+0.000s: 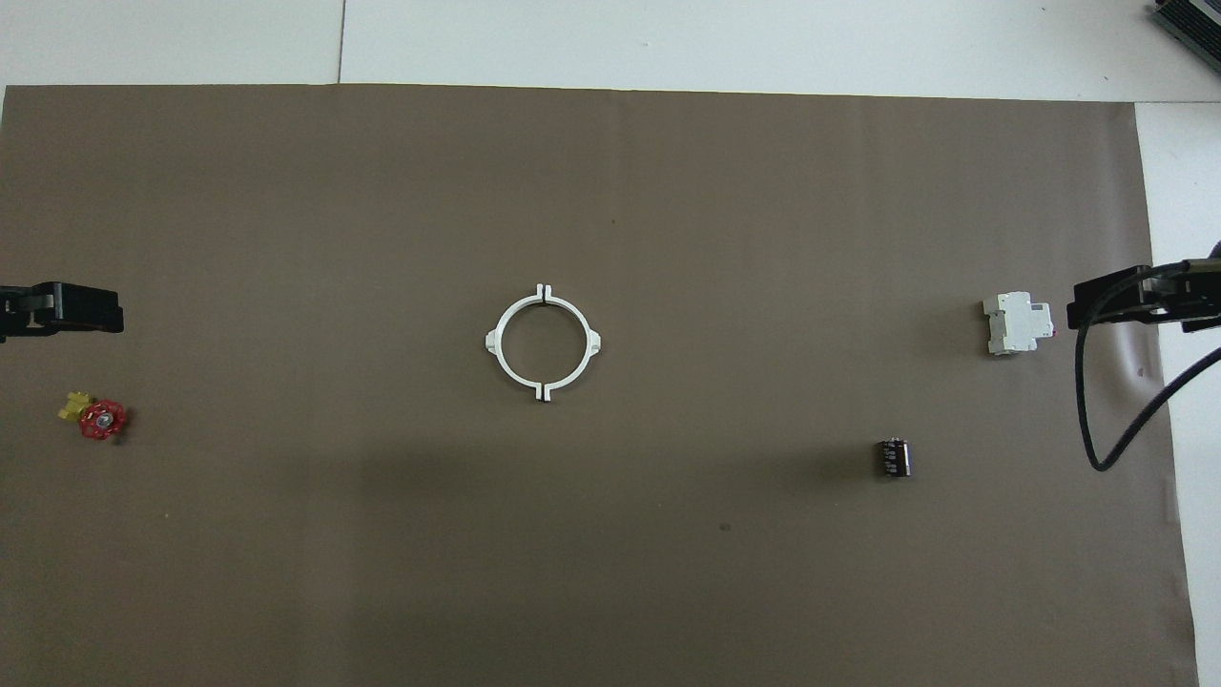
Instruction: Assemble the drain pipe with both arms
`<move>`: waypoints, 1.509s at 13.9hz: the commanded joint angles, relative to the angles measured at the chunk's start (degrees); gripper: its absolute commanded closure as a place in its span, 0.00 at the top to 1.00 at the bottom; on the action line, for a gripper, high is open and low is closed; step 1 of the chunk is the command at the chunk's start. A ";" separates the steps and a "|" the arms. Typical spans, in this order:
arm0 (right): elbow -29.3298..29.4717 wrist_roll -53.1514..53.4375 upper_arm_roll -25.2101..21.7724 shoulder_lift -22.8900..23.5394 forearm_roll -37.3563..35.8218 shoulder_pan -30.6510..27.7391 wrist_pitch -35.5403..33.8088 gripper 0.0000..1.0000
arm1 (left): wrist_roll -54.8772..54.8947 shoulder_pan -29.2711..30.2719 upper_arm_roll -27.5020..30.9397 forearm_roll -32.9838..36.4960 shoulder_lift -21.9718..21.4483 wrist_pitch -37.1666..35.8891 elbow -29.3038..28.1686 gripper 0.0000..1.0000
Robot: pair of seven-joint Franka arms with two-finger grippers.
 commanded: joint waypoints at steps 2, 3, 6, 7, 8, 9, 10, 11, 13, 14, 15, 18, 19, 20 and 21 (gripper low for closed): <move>0.04 -1.17 0.20 0.09 0.11 -0.53 0.16 1.00 | -0.44 0.33 0.37 -0.14 5.99 -1.23 5.90 1.00; 0.04 -1.17 0.20 0.09 0.11 -0.53 0.16 1.00 | -0.36 0.33 0.37 -0.14 6.34 -0.79 6.08 1.00; 0.04 -1.17 0.20 0.09 0.11 -0.53 0.16 1.00 | -0.62 -1.07 0.11 -0.14 10.20 -1.22 9.67 1.00; 0.04 -1.17 0.20 0.09 0.11 -0.53 0.16 1.00 | -0.53 -1.07 0.11 -0.14 10.13 -1.40 9.33 1.00; 0.04 -1.17 0.20 0.09 0.11 -0.53 0.16 1.00 | -0.36 -1.07 0.11 -0.14 9.87 -3.14 8.64 1.00; 0.04 -1.17 0.20 0.09 0.11 -0.53 0.16 1.00 | -0.27 -1.25 -0.41 -0.14 10.39 -5.68 7.67 1.00; 0.04 -1.17 0.20 0.09 0.11 -0.53 0.16 1.00 | -0.27 -1.42 -0.24 -0.14 11.26 -6.14 8.10 1.00; 0.04 -1.17 0.20 0.09 0.11 -0.53 0.16 1.00 | -0.27 -1.43 -0.15 -0.92 11.79 -6.06 8.80 1.00; 0.04 -1.17 0.20 0.09 0.11 -0.53 0.16 1.00 | -0.27 -1.16 0.20 -2.07 11.97 -5.45 9.07 1.00; 0.04 -1.17 0.20 0.09 0.11 -0.53 0.16 1.00 | -0.18 -1.34 0.11 -1.98 12.06 -4.75 8.98 1.00; 0.04 -1.17 0.20 0.09 0.11 -0.53 0.16 1.00 | -0.27 -1.42 -0.06 -1.55 11.97 -3.09 8.72 1.00; 0.04 -1.17 0.20 0.09 0.11 -0.53 0.16 1.00 | -0.09 -1.34 0.20 -1.54 11.80 -1.13 8.72 1.00; 0.04 -1.17 0.20 0.09 0.11 -0.53 0.16 1.00 | 0.00 -1.34 0.20 -1.54 11.54 -2.27 9.06 1.00; 0.04 -1.17 0.20 0.09 0.11 -0.53 0.16 1.00 | -0.09 -1.42 0.11 -1.80 11.45 -3.06 9.68 1.00; 0.04 -1.17 0.20 0.09 0.11 -0.53 0.16 1.00 | -0.09 -1.43 0.11 -1.89 11.45 -4.20 10.99 1.00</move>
